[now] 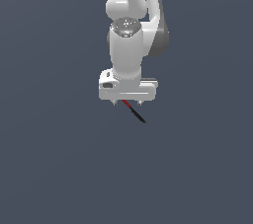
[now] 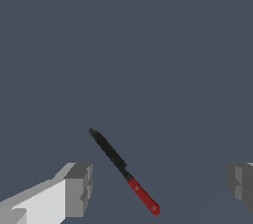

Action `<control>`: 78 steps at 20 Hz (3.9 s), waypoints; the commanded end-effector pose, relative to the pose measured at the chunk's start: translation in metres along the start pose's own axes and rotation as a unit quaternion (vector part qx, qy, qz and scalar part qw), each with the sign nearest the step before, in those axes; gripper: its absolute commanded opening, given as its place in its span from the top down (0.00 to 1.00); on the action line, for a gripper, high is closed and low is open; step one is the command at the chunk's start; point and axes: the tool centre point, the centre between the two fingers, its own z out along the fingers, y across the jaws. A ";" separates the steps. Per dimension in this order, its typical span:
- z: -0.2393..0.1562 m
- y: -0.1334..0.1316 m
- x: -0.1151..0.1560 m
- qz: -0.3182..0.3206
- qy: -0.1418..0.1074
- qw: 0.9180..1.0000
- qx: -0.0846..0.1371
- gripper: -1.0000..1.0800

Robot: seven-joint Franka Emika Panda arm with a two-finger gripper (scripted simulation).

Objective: Pick up the object and move it to a goal position.

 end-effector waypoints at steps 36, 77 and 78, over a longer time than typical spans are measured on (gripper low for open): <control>0.082 -0.003 -0.049 -0.175 -0.015 0.984 -0.008 0.04; 0.184 -0.024 -0.098 -0.330 -0.020 0.944 -0.002 1.00; 0.184 -0.024 -0.098 -0.330 -0.020 0.944 -0.002 1.00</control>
